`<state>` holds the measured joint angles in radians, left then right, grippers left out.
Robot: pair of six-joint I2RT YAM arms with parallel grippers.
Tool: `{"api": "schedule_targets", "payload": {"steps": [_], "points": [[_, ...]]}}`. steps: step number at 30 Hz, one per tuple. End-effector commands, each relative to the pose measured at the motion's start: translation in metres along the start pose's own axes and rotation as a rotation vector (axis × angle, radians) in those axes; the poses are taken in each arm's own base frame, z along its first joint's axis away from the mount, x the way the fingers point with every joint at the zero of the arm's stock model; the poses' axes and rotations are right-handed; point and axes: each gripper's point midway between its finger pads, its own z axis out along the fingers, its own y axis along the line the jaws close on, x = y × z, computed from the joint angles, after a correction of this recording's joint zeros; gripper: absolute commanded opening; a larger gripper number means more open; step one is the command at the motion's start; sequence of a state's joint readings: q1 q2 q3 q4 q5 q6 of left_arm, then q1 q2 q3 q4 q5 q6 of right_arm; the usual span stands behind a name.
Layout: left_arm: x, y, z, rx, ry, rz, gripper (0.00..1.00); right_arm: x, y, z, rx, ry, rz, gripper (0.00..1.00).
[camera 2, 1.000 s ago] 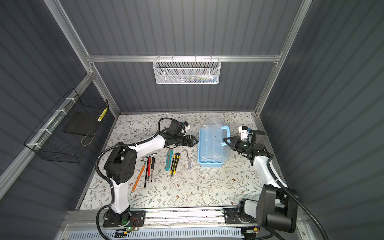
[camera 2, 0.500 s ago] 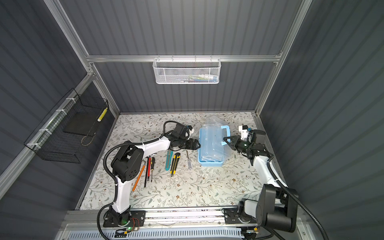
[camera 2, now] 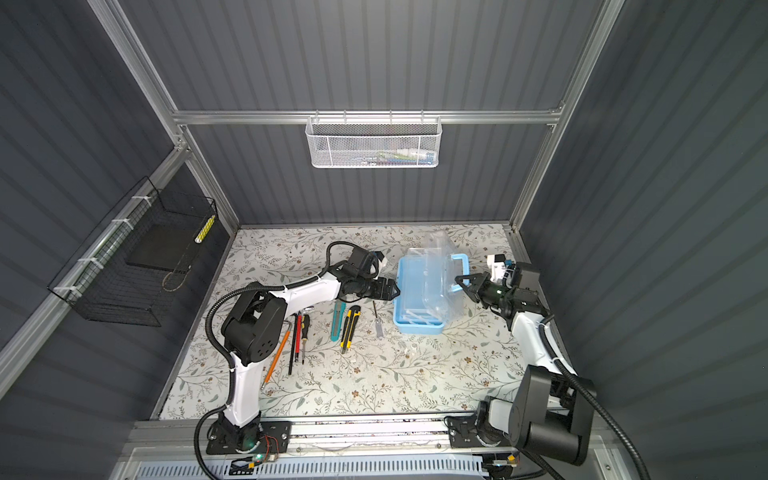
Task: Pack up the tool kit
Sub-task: 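Swing the clear lid fully open with the right gripper while the left holds the box, then release the lid and draw the right gripper back while the left releases the box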
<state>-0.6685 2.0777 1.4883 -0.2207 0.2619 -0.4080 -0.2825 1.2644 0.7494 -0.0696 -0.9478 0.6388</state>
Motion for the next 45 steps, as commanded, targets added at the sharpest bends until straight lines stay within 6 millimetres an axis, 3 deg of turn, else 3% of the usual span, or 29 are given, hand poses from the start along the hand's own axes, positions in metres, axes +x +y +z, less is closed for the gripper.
{"api": "schedule_targets", "payload": {"steps": [1,5,15,25,28,29,33,38,43,44,45], "points": [[0.021,0.029,-0.007,-0.097,0.066,-0.012,0.87,-0.020,0.003,-0.017,0.062,-0.083,-0.136,0.00],[0.020,0.029,-0.008,-0.094,0.062,-0.018,0.87,-0.025,-0.028,-0.036,0.212,-0.143,-0.110,0.02],[0.018,0.023,-0.004,-0.055,0.055,-0.025,0.86,-0.040,-0.074,-0.057,0.402,-0.236,-0.042,0.35],[0.011,0.013,-0.008,-0.007,0.021,-0.024,0.85,-0.058,-0.119,-0.073,0.500,-0.302,0.070,0.40],[0.004,0.007,-0.011,0.014,-0.009,-0.014,0.85,-0.064,-0.123,-0.078,0.508,-0.328,0.081,0.40],[0.016,0.013,-0.007,0.004,0.015,-0.021,0.85,-0.065,-0.123,-0.078,0.505,-0.331,0.084,0.40],[0.020,0.013,-0.002,0.016,0.024,-0.030,0.84,-0.066,-0.132,-0.077,0.523,-0.332,0.100,0.40],[0.010,-0.001,-0.010,0.061,-0.017,-0.005,0.84,-0.072,-0.134,-0.078,0.532,-0.334,0.096,0.40],[-0.022,-0.021,-0.033,0.091,-0.116,0.065,0.87,-0.083,-0.099,-0.086,0.536,-0.343,0.001,0.41],[-0.043,-0.033,-0.047,0.101,-0.174,0.096,0.88,-0.082,-0.088,-0.087,0.553,-0.335,-0.040,0.42],[-0.052,-0.036,-0.055,0.095,-0.201,0.116,0.89,-0.080,-0.076,-0.087,0.568,-0.327,-0.086,0.43]]}}
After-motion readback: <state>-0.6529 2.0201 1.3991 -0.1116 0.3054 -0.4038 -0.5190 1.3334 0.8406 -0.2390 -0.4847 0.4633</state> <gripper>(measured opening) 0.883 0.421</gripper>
